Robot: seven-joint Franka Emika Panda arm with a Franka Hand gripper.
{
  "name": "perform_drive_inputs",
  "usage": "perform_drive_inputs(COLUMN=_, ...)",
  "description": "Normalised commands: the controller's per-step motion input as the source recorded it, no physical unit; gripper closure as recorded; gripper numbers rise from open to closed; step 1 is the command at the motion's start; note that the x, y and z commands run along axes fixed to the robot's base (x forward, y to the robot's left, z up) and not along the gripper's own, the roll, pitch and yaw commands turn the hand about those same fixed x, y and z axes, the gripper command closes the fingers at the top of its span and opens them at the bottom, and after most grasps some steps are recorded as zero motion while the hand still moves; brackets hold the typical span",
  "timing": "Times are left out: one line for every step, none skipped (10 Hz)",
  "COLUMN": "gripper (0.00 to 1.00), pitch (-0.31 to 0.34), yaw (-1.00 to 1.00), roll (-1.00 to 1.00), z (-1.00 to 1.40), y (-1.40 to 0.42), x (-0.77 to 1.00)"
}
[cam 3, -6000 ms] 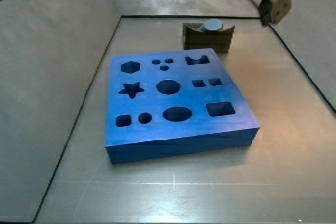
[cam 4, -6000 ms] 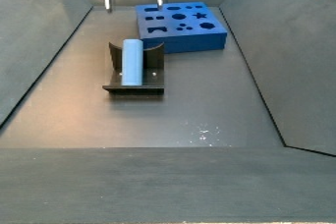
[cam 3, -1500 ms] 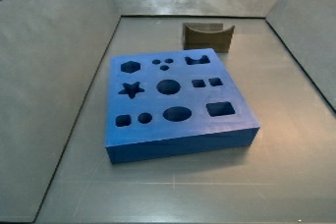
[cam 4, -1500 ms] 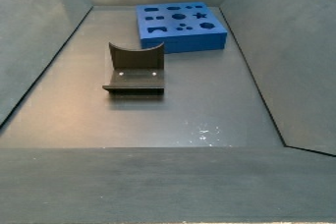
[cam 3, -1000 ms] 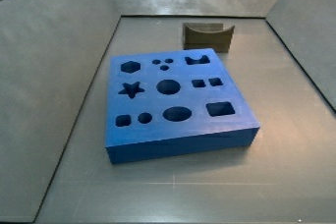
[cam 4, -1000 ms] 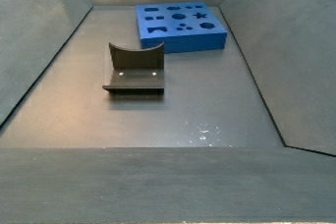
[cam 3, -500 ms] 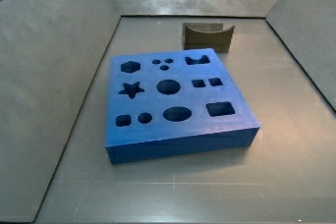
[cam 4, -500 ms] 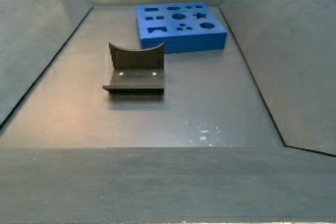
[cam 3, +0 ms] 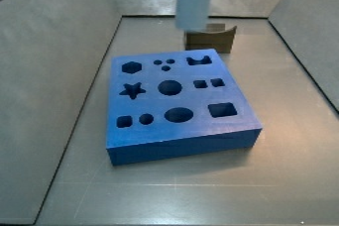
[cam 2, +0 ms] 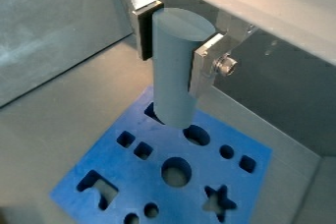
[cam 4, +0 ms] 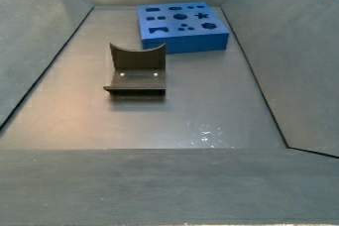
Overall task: Pick up the oval object. Move up. Place the oval object on the fixture. Regrasp the oval object. Move to above the board. Insert the oval object.
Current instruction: Insert the oval object.
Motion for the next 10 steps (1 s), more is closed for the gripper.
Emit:
perform_drive_inputs(gripper=1.00, pitch=0.000, yaw=0.30, roll=0.15, z=-0.79, y=-0.33, x=0.52)
perform_drive_inputs(gripper=1.00, pitch=0.000, yaw=0.44, roll=0.15, z=-0.93, y=-0.42, x=0.35)
perform_drive_inputs(gripper=1.00, pitch=0.013, yaw=0.73, roll=0.00, z=-1.00, y=-0.27, x=0.19)
perform_drive_inputs(gripper=1.00, pitch=0.000, yaw=0.83, roll=0.00, z=-0.88, y=-0.15, x=0.12)
perform_drive_inputs(gripper=1.00, pitch=-0.034, yaw=0.71, roll=0.00, z=-0.69, y=-0.39, x=0.04)
perform_drive_inputs(gripper=1.00, pitch=-0.193, yaw=0.51, roll=0.00, z=-0.28, y=-0.53, x=-0.13)
perform_drive_inputs(gripper=1.00, pitch=-0.124, yaw=0.36, roll=0.00, z=-0.15, y=-0.33, x=-0.11)
perform_drive_inputs(gripper=1.00, pitch=-0.146, yaw=0.16, roll=0.25, z=-0.61, y=-0.51, x=-0.35)
perform_drive_inputs(gripper=1.00, pitch=-0.050, yaw=0.00, roll=0.20, z=-0.25, y=-0.28, x=-0.16)
perform_drive_inputs(gripper=1.00, pitch=-0.106, yaw=0.06, roll=0.03, z=-0.04, y=-0.08, x=-0.19)
